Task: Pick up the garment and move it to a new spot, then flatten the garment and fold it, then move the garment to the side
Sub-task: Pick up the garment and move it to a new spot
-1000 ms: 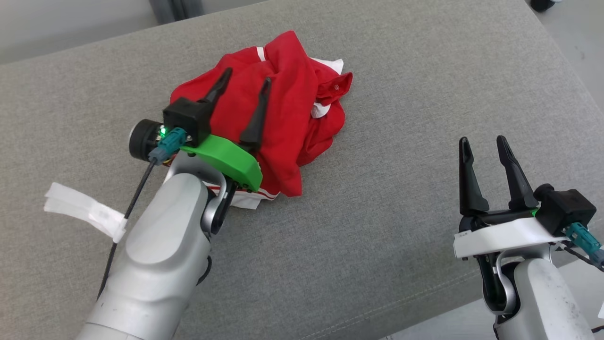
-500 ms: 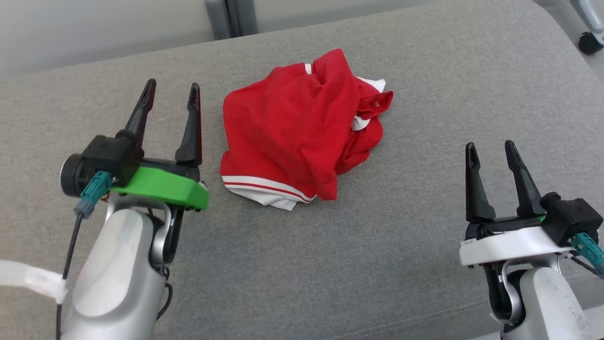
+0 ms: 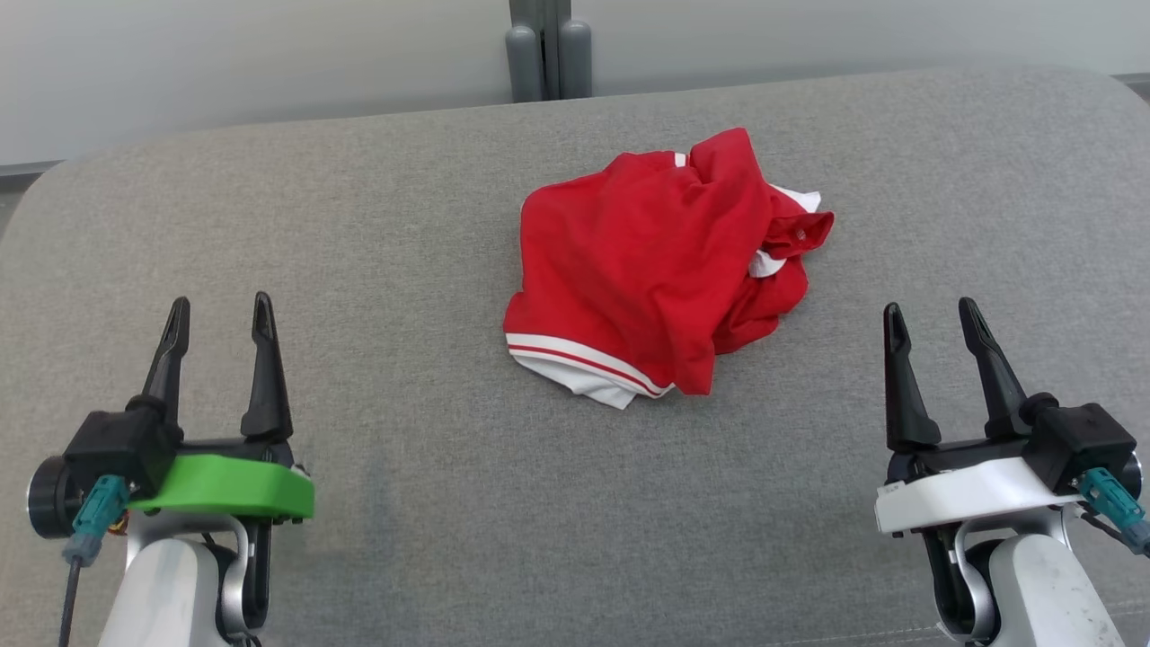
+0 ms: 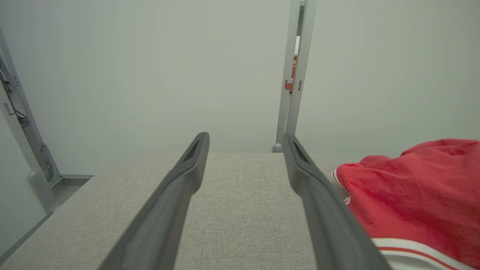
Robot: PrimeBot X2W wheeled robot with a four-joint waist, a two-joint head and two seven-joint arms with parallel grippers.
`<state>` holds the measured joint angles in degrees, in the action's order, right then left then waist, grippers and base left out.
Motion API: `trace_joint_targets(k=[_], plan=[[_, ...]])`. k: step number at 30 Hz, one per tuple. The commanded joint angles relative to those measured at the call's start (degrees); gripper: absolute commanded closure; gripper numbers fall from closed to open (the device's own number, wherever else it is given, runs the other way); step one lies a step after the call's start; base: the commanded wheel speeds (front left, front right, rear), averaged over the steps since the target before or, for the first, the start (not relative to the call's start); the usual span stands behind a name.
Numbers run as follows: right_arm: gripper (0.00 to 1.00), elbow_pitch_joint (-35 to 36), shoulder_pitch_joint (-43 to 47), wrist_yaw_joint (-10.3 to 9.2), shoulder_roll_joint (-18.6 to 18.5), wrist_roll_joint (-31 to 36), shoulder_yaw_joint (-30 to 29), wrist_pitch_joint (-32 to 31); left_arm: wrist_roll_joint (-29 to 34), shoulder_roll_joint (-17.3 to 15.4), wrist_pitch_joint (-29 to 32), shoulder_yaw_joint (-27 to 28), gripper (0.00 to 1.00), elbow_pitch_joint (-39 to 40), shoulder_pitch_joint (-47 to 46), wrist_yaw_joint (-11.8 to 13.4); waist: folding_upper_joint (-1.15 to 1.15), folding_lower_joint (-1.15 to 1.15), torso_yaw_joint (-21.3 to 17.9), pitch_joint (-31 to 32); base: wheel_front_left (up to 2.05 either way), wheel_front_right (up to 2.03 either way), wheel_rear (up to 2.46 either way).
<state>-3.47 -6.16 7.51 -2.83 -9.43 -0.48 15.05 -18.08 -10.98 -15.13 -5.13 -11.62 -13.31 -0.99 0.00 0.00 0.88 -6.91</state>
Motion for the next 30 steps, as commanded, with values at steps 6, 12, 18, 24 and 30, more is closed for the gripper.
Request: trace_joint_targets(k=[6, 12, 18, 24, 30], plan=[[0.00, -0.4, 1.0, -0.04, -0.1, 0.8, 0.0, 0.2, 2.1, 2.4, 0.0, 2.2, 0.00, 0.8, 5.0, -1.3, 0.00, 0.00, 2.2, 1.5, 0.00, 0.00, 0.00], [0.00, -0.8, 1.5, -0.04, -0.1, 1.2, 0.2, 0.2, 3.5, 4.0, 0.0, 3.4, 0.00, 0.9, 6.5, -2.1, 0.00, 0.00, 2.6, 1.7, 0.00, 0.00, 0.00], [0.00, -1.4, 2.2, -0.04, -0.1, 1.0, 0.4, 0.2, 4.5, 5.2, 0.0, 5.6, 0.00, 1.5, 7.5, -2.4, 0.00, 0.00, 2.5, 1.8, 0.00, 0.00, 0.00], [0.00, -2.0, 2.0, -0.04, -0.1, 0.7, 0.6, 0.2, 5.5, 5.8, 0.0, 6.7, 0.00, 1.2, 7.9, -3.2, 0.00, 0.00, 2.2, 1.8, 0.00, 0.00, 0.00], [0.00, -2.3, 2.0, -0.04, -0.1, 0.6, 0.5, 0.2, 6.4, 6.4, 0.0, 7.2, 0.00, 0.7, 7.9, -3.8, 0.00, 0.00, 2.2, 2.0, 0.00, 0.00, 0.00]])
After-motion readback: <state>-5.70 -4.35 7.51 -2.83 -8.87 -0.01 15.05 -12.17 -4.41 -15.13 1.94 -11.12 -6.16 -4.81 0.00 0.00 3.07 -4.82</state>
